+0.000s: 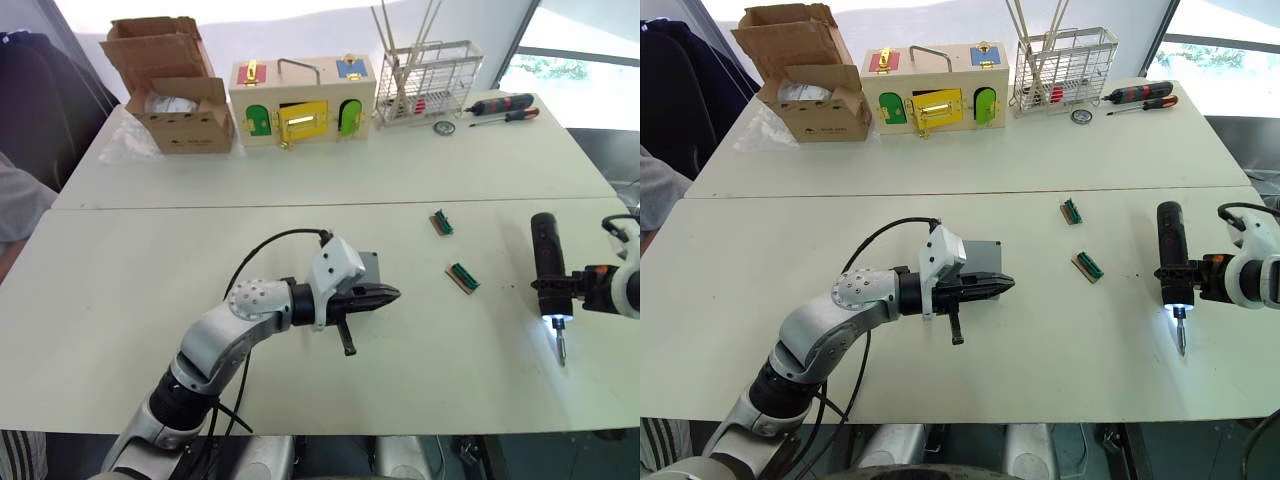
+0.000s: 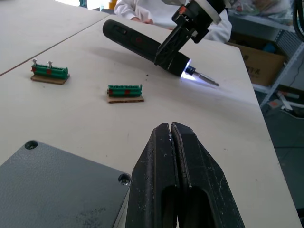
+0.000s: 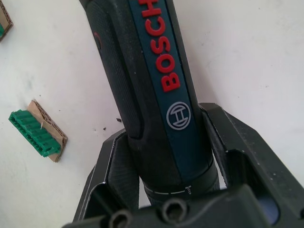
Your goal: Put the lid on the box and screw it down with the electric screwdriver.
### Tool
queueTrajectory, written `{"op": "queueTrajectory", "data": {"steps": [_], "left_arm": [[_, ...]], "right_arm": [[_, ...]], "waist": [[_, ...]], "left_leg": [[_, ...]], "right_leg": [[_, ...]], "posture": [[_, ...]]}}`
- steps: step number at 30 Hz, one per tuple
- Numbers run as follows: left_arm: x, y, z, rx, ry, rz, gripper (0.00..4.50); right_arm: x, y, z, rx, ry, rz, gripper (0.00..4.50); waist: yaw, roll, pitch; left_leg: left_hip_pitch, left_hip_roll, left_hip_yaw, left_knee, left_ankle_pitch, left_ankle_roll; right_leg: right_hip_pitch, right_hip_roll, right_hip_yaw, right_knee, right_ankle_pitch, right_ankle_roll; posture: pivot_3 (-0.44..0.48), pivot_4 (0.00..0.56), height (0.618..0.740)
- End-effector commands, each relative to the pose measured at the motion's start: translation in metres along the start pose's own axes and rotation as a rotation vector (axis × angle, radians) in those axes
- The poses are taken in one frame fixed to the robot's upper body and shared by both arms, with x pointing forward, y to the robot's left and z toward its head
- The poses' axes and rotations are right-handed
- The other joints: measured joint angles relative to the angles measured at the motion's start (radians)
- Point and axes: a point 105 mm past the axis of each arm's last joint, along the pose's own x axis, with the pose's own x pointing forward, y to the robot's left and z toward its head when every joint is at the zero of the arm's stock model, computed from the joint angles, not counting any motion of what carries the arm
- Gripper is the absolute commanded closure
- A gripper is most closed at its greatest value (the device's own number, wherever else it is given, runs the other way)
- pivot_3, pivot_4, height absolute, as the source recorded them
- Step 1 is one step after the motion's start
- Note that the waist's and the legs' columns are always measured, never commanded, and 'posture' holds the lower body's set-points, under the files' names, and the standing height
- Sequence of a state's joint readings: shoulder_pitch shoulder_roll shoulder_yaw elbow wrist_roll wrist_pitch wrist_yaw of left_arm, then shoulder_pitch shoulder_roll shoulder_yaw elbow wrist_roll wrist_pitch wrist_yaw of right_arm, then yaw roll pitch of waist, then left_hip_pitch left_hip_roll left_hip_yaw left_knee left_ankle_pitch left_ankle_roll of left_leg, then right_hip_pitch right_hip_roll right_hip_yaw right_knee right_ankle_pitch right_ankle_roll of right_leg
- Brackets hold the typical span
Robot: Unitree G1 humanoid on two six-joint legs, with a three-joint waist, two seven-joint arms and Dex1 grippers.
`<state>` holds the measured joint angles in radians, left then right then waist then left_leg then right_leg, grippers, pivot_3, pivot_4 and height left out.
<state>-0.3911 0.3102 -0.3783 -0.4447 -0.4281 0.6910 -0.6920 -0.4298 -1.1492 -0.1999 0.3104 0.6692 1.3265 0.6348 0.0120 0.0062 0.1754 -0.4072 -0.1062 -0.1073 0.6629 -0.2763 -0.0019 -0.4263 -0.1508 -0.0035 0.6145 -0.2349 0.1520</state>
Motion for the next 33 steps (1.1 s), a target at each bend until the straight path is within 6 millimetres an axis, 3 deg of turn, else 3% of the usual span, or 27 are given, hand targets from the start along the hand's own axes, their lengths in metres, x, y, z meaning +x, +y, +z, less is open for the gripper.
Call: {"op": "queueTrajectory", "data": {"steps": [1,6,7,12,13,16,18,20,22,24,26,28,33], "left_arm": [[-0.004,-0.005,0.0,0.046,0.015,-0.002,4.5],[-0.008,-0.004,-0.003,0.037,0.021,0.016,4.5],[-0.009,-0.004,-0.003,0.036,0.022,0.021,4.5],[-0.018,0.005,0.001,0.032,0.001,0.078,4.5],[-0.022,0.012,0.004,0.037,-0.011,0.117,4.5],[-0.045,0.061,0.029,0.145,-0.083,0.401,4.5],[-0.062,0.08,0.039,0.159,-0.108,0.511,4.5],[-0.078,0.085,0.034,0.129,-0.094,0.549,4.5],[-0.087,0.086,0.025,0.101,-0.059,0.554,4.5],[-0.096,0.087,0.001,0.023,0.008,0.55,4.5],[-0.101,0.087,-0.016,-0.027,0.048,0.543,4.5],[-0.101,0.084,-0.022,-0.054,0.056,0.521,4.5],[-0.093,0.072,-0.029,-0.105,0.066,0.437,4.5]], "right_arm": [[-0.007,-0.001,0.011,-0.053,-0.024,-0.008,2.57],[0.001,-0.005,0.01,-0.087,0.009,-0.033,2.57],[0.001,-0.007,0.011,-0.097,0.011,-0.049,1.64],[0.002,-0.007,0.015,-0.135,0.012,-0.068,0.02],[0.001,-0.006,0.017,-0.142,0.005,-0.072,0.02],[-0.009,0.002,0.042,-0.201,-0.115,-0.071,0.02],[-0.025,0.023,0.069,-0.248,-0.255,0.006,0.02],[-0.042,0.069,0.089,-0.457,-0.409,0.146,0.02],[-0.052,0.113,0.092,-0.616,-0.532,0.285,0.02],[-0.045,0.157,0.067,-0.744,-0.527,0.438,0.02],[-0.03,0.179,0.037,-0.822,-0.46,0.511,0.02],[-0.013,0.19,0.005,-0.841,-0.39,0.568,0.02],[0.006,0.199,-0.033,-0.803,-0.323,0.626,0.02]], "waist": [[0.001,0.0,0.0],[0.001,-0.001,0.0],[0.001,0.0,0.0],[0.002,0.0,0.0],[0.002,0.0,0.0],[0.002,-0.001,0.0],[0.002,0.0,0.0],[-0.005,0.002,-0.001],[-0.009,0.002,-0.001],[-0.007,-0.001,0.0],[0.002,-0.002,0.0],[0.018,-0.004,0.0],[0.031,-0.005,0.0]], "left_leg": [[0.0,0.0,0.0,0.0,0.0,0.0],[0.0,0.0,0.0,0.001,0.0,0.0],[0.0,0.0,0.0,0.001,0.0,0.0],[0.0,0.0,-0.001,0.002,0.0,0.0],[0.0,0.0,-0.001,0.002,0.0,0.0],[0.0,0.0,-0.001,0.002,0.0,0.0],[0.0,0.0,-0.001,0.002,0.0,-0.001],[0.0,0.0,-0.001,0.002,0.001,-0.001],[0.001,0.001,0.0,0.0,0.0,-0.002],[0.001,0.001,-0.001,-0.001,0.0,-0.002],[0.0,0.001,-0.002,0.0,0.0,-0.002],[0.0,0.0,-0.004,0.002,0.0,-0.002],[-0.001,-0.003,-0.004,0.006,0.0,0.003]], "right_leg": [[0.0,0.0,0.0,0.0,0.0,0.0],[0.001,0.0,0.0,0.0,0.0,0.0],[0.001,0.0,0.0,0.0,0.0,0.0],[0.001,0.0,0.0,0.0,0.0,0.001],[0.001,0.0,0.0,0.0,0.0,0.001],[0.001,0.0,0.0,0.0,0.001,0.001],[0.001,0.0,0.0,0.001,0.001,0.001],[0.0,0.0,0.0,0.001,0.001,0.002],[-0.001,0.001,0.0,0.001,0.001,0.002],[-0.001,0.002,0.0,0.0,0.001,0.002],[-0.001,0.002,0.0,0.001,0.001,0.002],[0.001,0.001,-0.001,0.001,0.001,0.002],[0.002,-0.001,0.0,0.0,0.005,0.0]], "posture": [[0.0,0.15,0.74],[0.0,0.15,0.74],[0.0,0.15,0.74],[0.0,0.15,0.74],[0.0,0.15,0.74],[0.0,0.15,0.74],[0.0,0.15,0.74],[0.0,0.15,0.74],[0.0,0.15,0.74],[0.0,0.15,0.74],[0.0,0.15,0.74],[0.0,0.15,0.74],[0.0,0.15,0.74]]}}
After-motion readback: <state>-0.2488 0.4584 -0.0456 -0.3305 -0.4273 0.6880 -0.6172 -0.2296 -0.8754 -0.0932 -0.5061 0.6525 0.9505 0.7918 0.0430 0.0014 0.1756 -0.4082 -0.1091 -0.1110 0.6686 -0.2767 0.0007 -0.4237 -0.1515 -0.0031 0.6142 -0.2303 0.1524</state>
